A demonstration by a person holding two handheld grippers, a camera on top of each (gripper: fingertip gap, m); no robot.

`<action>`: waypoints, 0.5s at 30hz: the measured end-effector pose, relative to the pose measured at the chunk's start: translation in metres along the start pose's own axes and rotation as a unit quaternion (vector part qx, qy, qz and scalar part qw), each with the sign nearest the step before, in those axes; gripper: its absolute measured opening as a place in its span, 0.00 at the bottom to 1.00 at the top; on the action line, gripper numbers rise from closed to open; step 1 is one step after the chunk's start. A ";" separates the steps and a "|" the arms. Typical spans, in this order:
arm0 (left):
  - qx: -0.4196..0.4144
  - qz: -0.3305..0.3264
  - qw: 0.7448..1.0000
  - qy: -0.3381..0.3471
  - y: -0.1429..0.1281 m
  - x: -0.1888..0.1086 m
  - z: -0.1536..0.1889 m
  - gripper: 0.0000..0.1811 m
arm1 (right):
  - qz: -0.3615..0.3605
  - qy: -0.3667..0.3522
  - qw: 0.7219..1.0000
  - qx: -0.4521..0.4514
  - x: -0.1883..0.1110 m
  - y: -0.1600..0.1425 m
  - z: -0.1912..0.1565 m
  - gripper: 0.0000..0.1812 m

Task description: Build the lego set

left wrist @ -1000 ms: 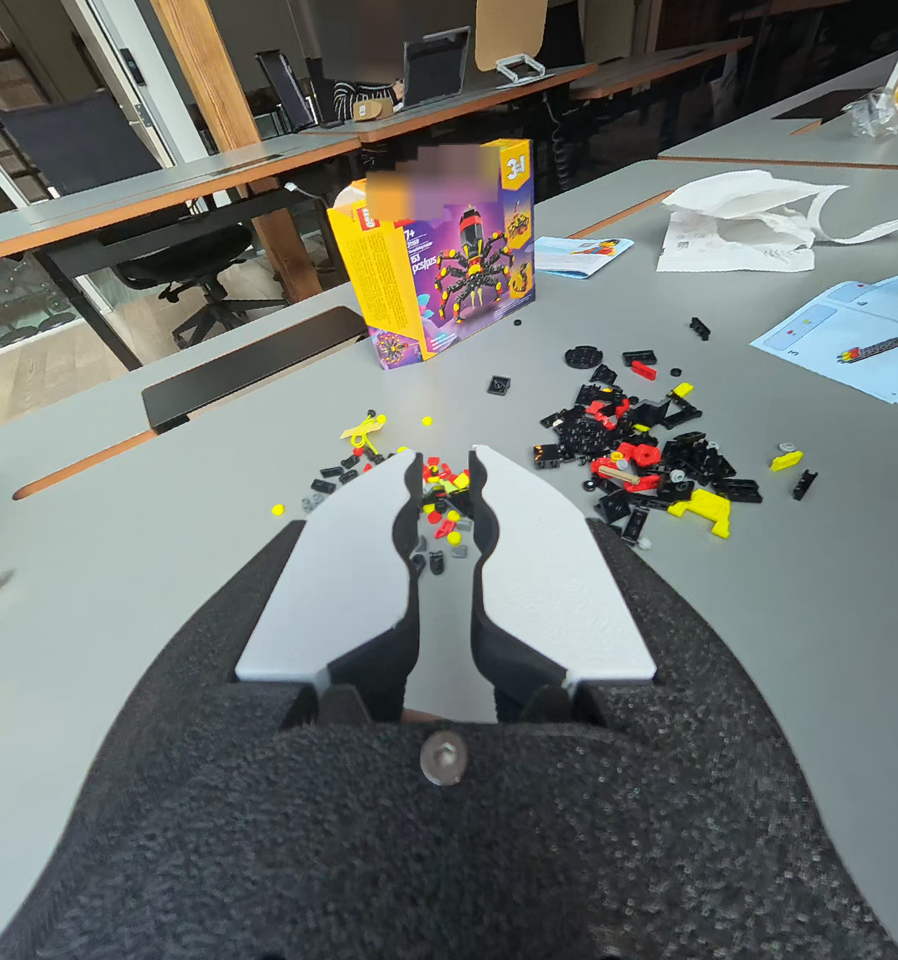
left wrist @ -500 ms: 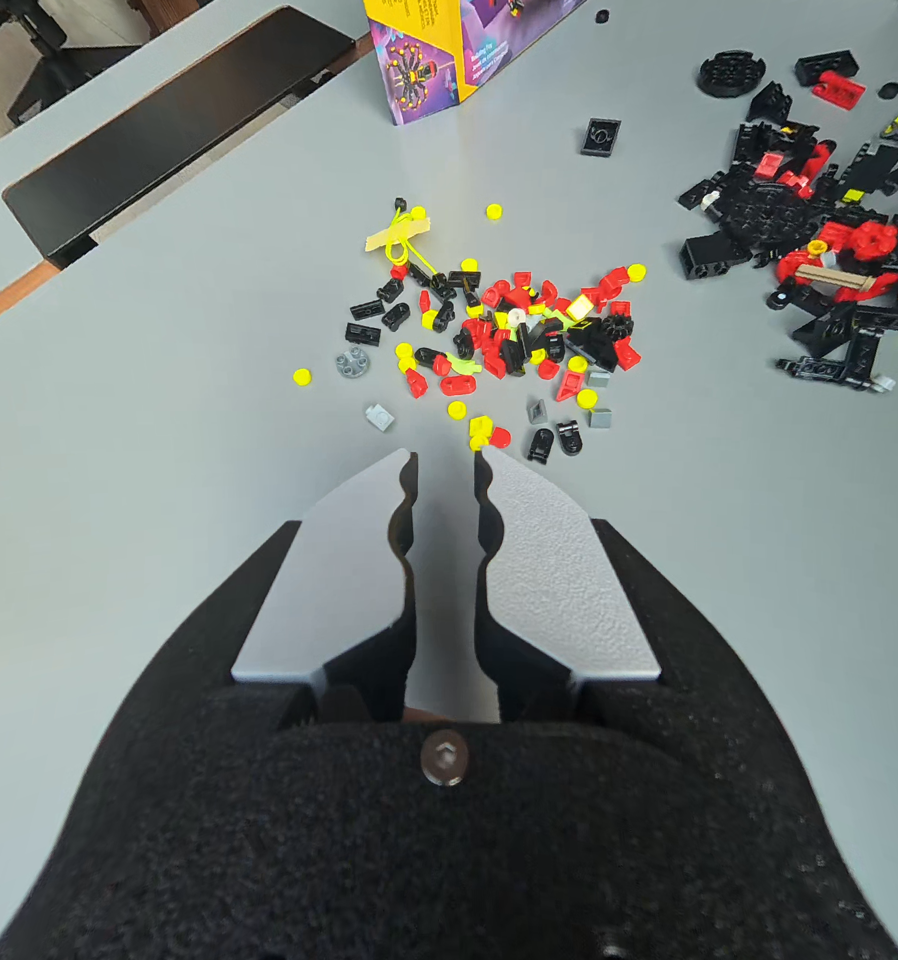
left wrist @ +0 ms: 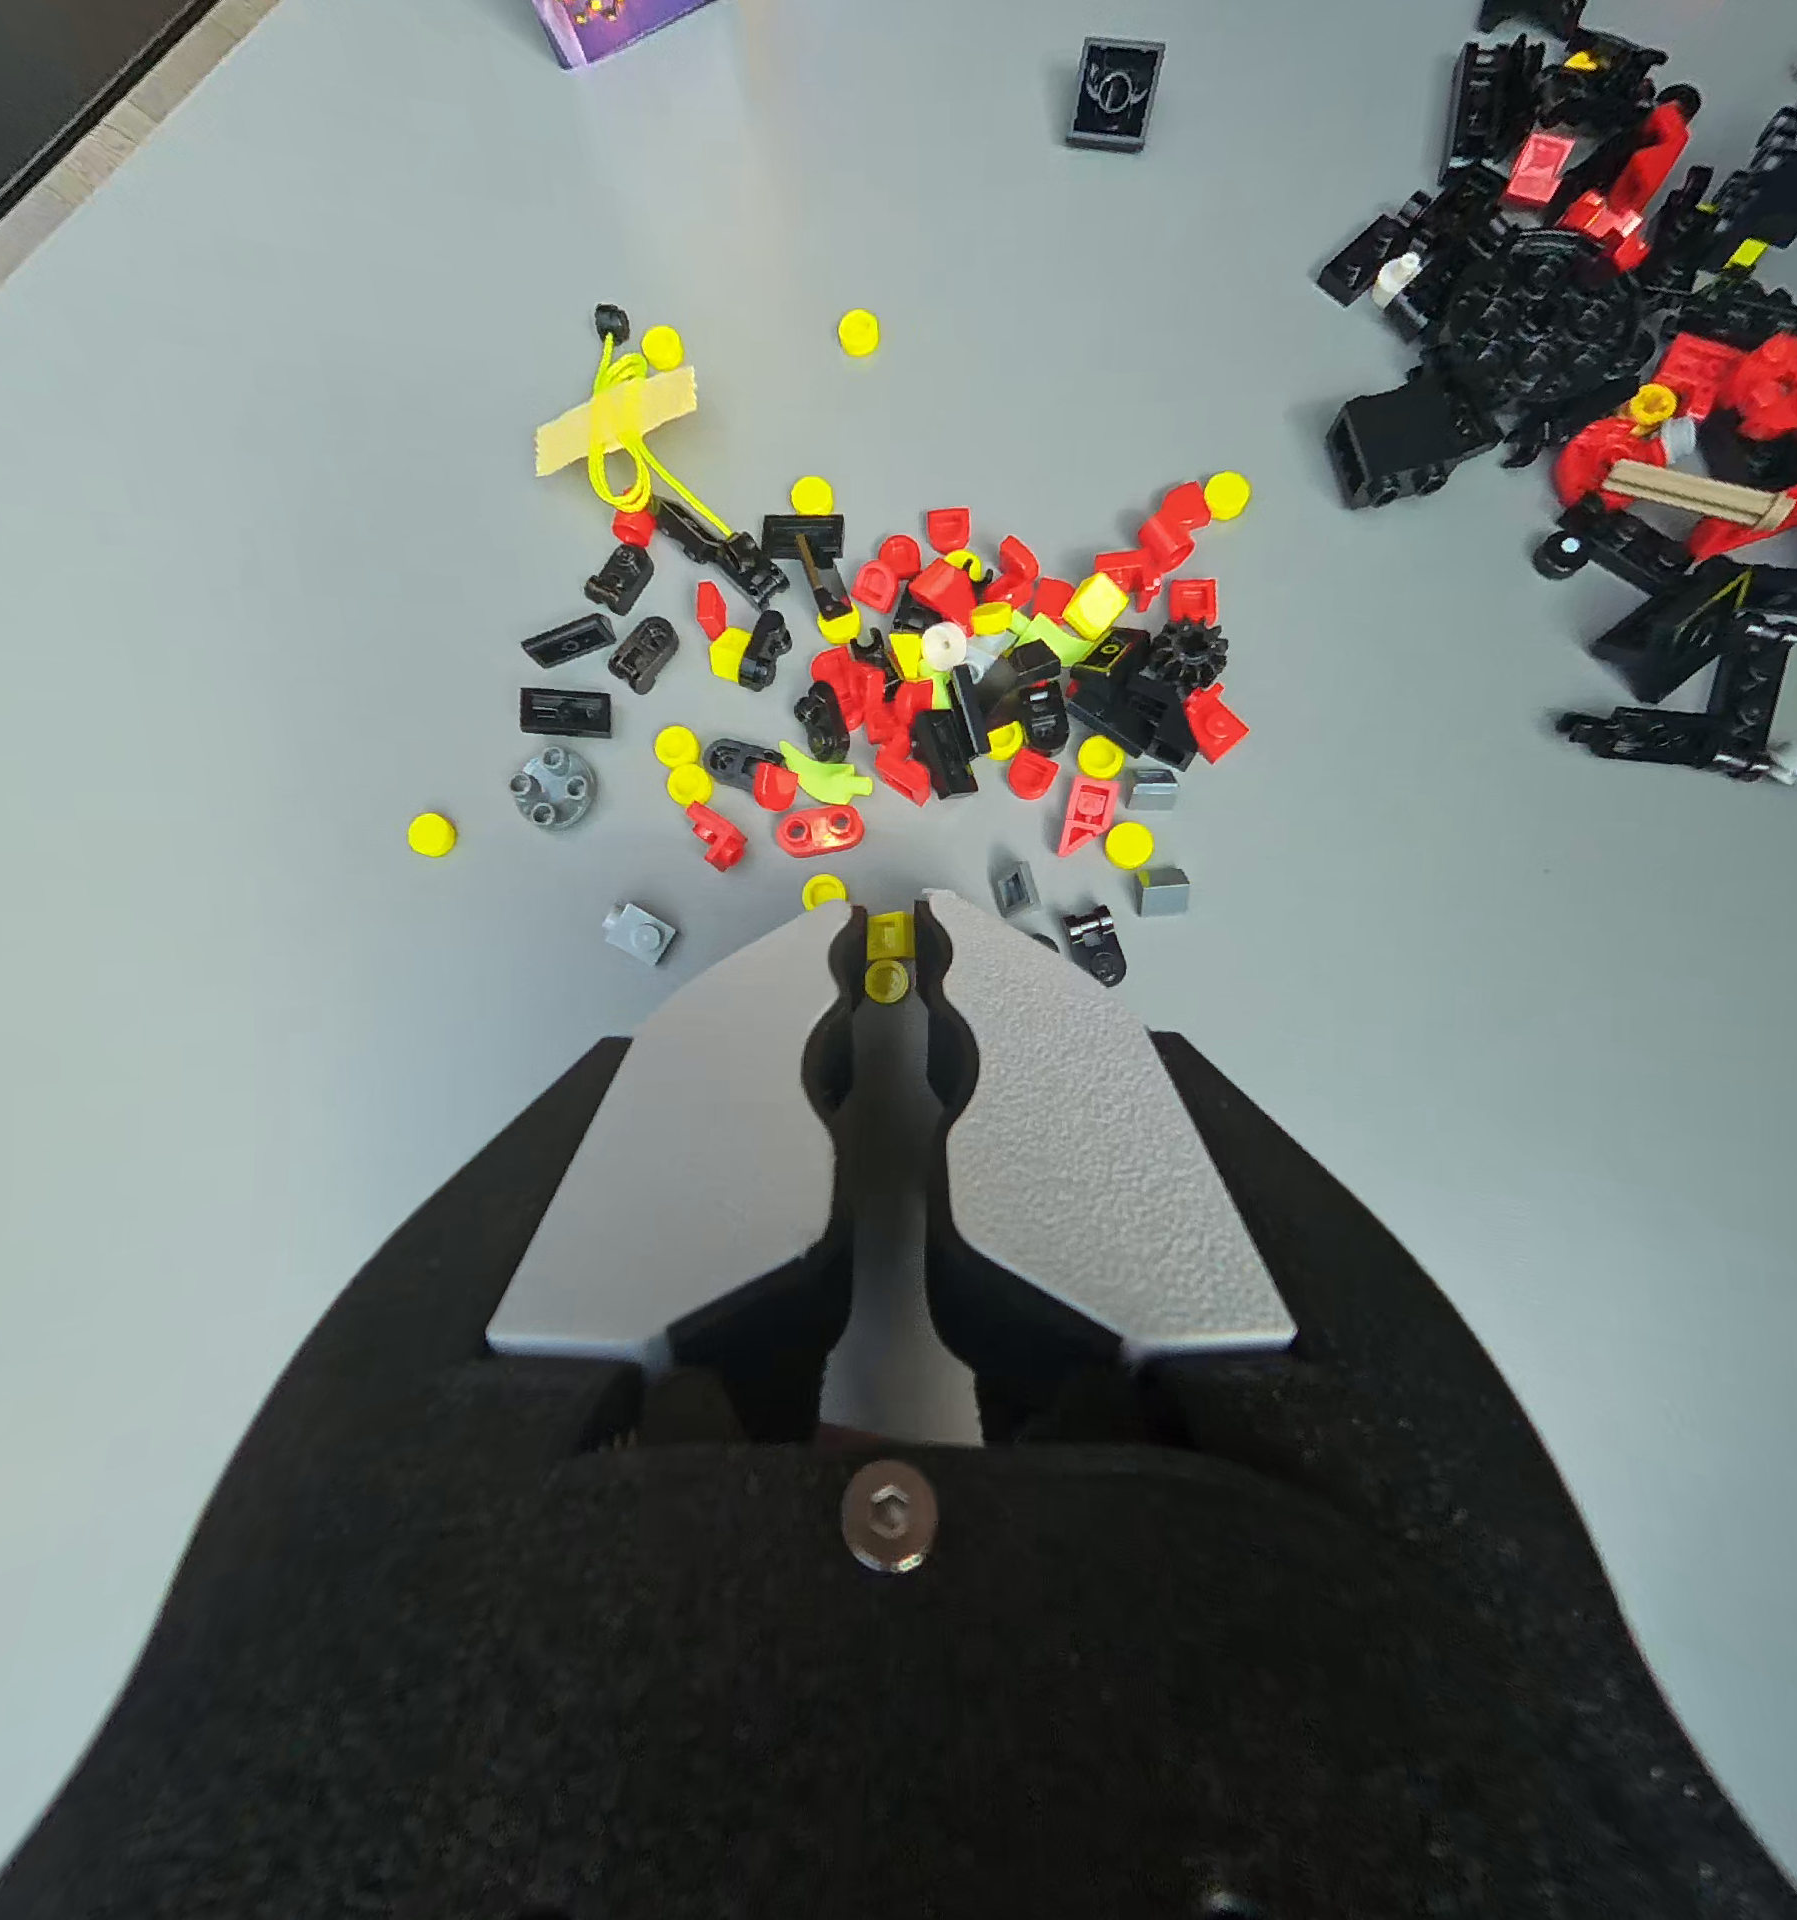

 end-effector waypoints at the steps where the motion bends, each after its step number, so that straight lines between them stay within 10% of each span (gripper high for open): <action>1: -0.005 -0.002 1.000 -0.006 0.000 0.000 0.000 0.05 | 0.002 -0.001 1.000 0.001 -0.001 0.000 0.001 0.12; 9: -0.131 0.141 0.969 -0.156 0.023 -0.029 0.004 0.04 | 0.016 0.005 1.000 0.007 -0.006 0.002 -0.001 0.12; 15: -0.193 0.322 0.825 -0.422 0.085 -0.087 0.063 0.04 | 0.076 0.048 0.996 0.010 0.001 0.032 -0.031 0.13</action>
Point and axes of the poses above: each gripper's, where its closed fingertips meet, x out along the fingers, y out of its top, z = x × y across the jaws, the point moved 4 cm from there along -x, back along the fingers, and after that the axes turned 8 degrees about -z, right-handed, at the moved point
